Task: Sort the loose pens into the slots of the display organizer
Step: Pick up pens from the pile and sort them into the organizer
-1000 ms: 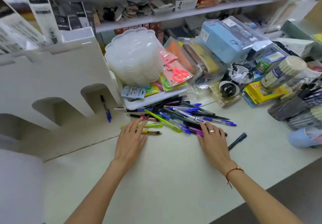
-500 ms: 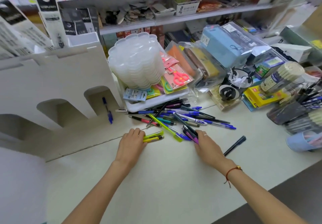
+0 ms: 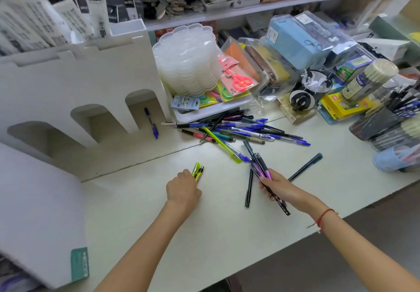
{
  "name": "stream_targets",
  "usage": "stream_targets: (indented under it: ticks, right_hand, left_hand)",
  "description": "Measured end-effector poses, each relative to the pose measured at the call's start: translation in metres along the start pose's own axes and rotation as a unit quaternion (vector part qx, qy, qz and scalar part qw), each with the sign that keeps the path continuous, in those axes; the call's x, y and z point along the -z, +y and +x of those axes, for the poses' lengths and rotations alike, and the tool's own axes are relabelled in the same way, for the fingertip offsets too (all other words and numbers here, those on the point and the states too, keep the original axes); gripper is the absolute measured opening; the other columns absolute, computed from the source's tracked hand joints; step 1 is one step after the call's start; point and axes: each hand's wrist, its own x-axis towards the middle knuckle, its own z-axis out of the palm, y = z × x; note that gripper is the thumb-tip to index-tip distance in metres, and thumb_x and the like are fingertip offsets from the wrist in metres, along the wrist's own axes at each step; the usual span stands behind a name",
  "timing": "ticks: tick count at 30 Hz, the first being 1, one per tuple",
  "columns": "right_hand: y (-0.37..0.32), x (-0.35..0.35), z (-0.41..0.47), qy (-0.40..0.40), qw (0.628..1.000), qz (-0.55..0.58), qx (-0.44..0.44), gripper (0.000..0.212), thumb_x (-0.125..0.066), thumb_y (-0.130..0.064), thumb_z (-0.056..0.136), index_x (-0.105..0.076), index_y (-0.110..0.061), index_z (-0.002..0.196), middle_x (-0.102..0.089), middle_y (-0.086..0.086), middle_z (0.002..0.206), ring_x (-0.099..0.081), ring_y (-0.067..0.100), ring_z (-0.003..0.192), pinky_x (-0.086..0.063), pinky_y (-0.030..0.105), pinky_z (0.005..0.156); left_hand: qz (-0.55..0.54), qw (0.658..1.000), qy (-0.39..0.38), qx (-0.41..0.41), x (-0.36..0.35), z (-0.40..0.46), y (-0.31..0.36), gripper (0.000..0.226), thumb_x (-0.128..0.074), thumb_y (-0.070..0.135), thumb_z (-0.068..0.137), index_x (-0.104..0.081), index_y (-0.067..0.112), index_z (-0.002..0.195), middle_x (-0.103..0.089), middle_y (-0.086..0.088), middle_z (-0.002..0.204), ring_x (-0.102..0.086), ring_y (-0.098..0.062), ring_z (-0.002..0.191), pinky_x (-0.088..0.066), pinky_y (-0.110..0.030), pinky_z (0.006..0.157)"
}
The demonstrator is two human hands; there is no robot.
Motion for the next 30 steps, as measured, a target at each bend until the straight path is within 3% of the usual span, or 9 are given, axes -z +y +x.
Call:
stream_targets:
  ticks: [5, 8, 9, 12, 15, 21, 25, 28, 30]
  right_hand:
    - [-0.002, -0.018, -0.025, -0.061, 0.993, 0.103, 0.013, 0.011, -0.039, -0.015, 0.104, -0.045, -0.01, 0.096, -0.053, 0.006, 0.084, -0.044, 0.012, 0.057, -0.035, 0.021, 0.047]
    - [-0.017, -0.038, -0.038, -0.129, 0.983, 0.129, 0.021, 0.01, -0.039, -0.013, 0.103, -0.045, -0.008, 0.097, -0.054, 0.004, 0.081, -0.045, 0.011, 0.057, -0.035, 0.02, 0.047]
    - [-0.024, -0.046, -0.041, -0.152, 0.978, 0.143, 0.021, 0.009, -0.04, -0.014, 0.103, -0.045, -0.008, 0.097, -0.055, 0.003, 0.081, -0.045, 0.011, 0.058, -0.035, 0.02, 0.047]
    - [-0.044, -0.065, -0.051, -0.232, 0.952, 0.197, 0.028, 0.01, -0.043, -0.015, 0.102, -0.048, -0.007, 0.104, -0.056, 0.003, 0.082, -0.045, 0.012, 0.059, -0.035, 0.019, 0.048]
    - [-0.06, -0.081, -0.059, -0.299, 0.926, 0.23, 0.028, 0.024, -0.045, -0.017, 0.1, -0.047, -0.004, 0.12, -0.056, 0.004, 0.083, -0.044, 0.012, 0.06, -0.034, 0.019, 0.048]
    - [-0.083, -0.118, -0.073, -0.379, 0.903, 0.199, 0.025, 0.038, -0.046, -0.018, 0.1, -0.04, 0.001, 0.133, -0.054, 0.006, 0.084, -0.044, 0.011, 0.06, -0.036, 0.018, 0.048]
    - [-0.098, -0.136, -0.091, -0.383, 0.908, 0.168, 0.034, 0.036, -0.054, -0.024, 0.095, -0.046, -0.001, 0.122, -0.052, 0.004, 0.083, -0.04, 0.009, 0.056, -0.031, 0.017, 0.046]
    - [-0.112, -0.147, -0.113, -0.373, 0.921, 0.104, 0.048, 0.026, -0.056, -0.029, 0.095, -0.049, -0.007, 0.107, -0.05, 0.0, 0.078, -0.031, 0.006, 0.05, -0.024, 0.015, 0.042]
    - [-0.12, -0.155, -0.131, -0.368, 0.927, 0.055, 0.058, 0.023, -0.052, -0.031, 0.095, -0.05, -0.011, 0.105, -0.047, -0.002, 0.076, -0.026, 0.005, 0.048, -0.022, 0.014, 0.042]
  left_hand:
    - [-0.053, 0.998, 0.02, 0.017, -0.009, -0.024, -0.018, 0.021, -0.041, 0.012, 0.097, -0.044, 0.006, 0.117, -0.058, -0.01, 0.118, -0.059, -0.031, 0.107, -0.041, -0.031, 0.077]
    - [-0.307, 0.95, -0.01, 0.055, -0.014, -0.028, -0.028, 0.02, -0.037, 0.015, 0.097, -0.05, 0.008, 0.11, -0.065, -0.005, 0.103, -0.064, -0.027, 0.091, -0.049, -0.033, 0.08]
    - [-0.466, 0.881, -0.037, 0.079, -0.011, -0.03, -0.028, 0.018, -0.038, 0.015, 0.098, -0.052, 0.008, 0.108, -0.065, -0.003, 0.098, -0.064, -0.022, 0.082, -0.052, -0.034, 0.077]
    - [-0.788, 0.592, -0.126, 0.117, 0.01, -0.048, -0.035, 0.011, -0.048, 0.013, 0.099, -0.057, 0.008, 0.102, -0.064, -0.006, 0.095, -0.064, -0.017, 0.08, -0.054, -0.031, 0.068]
    - [-0.876, 0.455, -0.136, 0.085, 0.023, -0.066, -0.05, 0.015, -0.052, 0.013, 0.096, -0.06, 0.007, 0.106, -0.069, -0.006, 0.102, -0.066, -0.019, 0.092, -0.054, -0.035, 0.077]
    - [-0.884, 0.456, -0.098, 0.026, 0.036, -0.097, -0.081, 0.027, -0.051, 0.032, 0.094, -0.06, 0.011, 0.108, -0.069, -0.003, 0.115, -0.061, -0.022, 0.1, -0.05, -0.034, 0.083]
    - [-0.842, 0.538, -0.019, 0.032, 0.036, -0.119, -0.093, 0.036, -0.054, 0.036, 0.095, -0.061, 0.011, 0.121, -0.067, -0.002, 0.121, -0.063, -0.019, 0.11, -0.053, -0.028, 0.081]
    - [-0.807, 0.586, 0.06, 0.039, 0.047, -0.148, -0.105, 0.029, -0.047, 0.032, 0.099, -0.063, 0.012, 0.113, -0.069, 0.0, 0.111, -0.067, -0.006, 0.089, -0.053, -0.02, 0.069]
    - [-0.808, 0.574, 0.123, 0.038, 0.054, -0.17, -0.121, 0.025, -0.044, 0.028, 0.101, -0.058, 0.01, 0.111, -0.068, 0.005, 0.099, -0.068, -0.001, 0.077, -0.056, -0.021, 0.069]
